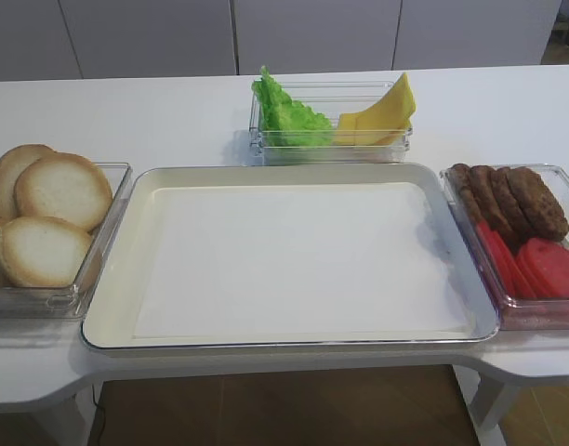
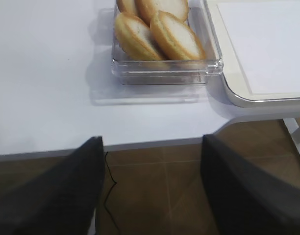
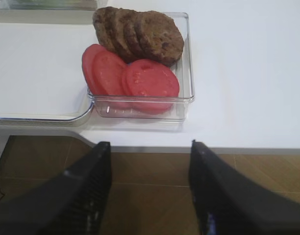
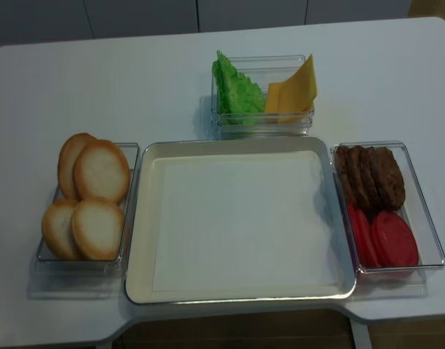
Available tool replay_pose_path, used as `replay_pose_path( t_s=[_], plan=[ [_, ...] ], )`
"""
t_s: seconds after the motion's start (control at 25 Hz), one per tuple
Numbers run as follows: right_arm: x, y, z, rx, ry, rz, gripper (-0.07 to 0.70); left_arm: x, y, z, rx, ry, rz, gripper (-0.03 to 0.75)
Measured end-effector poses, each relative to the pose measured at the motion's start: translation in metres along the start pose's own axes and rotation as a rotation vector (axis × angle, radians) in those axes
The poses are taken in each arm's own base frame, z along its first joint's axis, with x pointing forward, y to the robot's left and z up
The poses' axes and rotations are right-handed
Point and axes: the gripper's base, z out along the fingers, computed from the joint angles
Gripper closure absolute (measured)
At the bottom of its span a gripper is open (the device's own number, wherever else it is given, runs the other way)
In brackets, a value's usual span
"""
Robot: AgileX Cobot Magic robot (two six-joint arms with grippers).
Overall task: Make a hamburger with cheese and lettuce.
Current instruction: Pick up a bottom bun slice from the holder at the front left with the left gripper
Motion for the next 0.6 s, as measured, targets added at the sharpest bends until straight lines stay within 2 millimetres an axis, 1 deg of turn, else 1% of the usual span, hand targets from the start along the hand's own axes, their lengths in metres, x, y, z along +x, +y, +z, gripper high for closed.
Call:
replay_pose_path(
  t_s=[0.6],
  plan=[
    [0.0, 0.0, 0.0, 0.0, 0.0, -0.002, 0.244, 0.0, 0.0, 0.0, 0.0, 0.0, 0.0, 0.256]
  ],
)
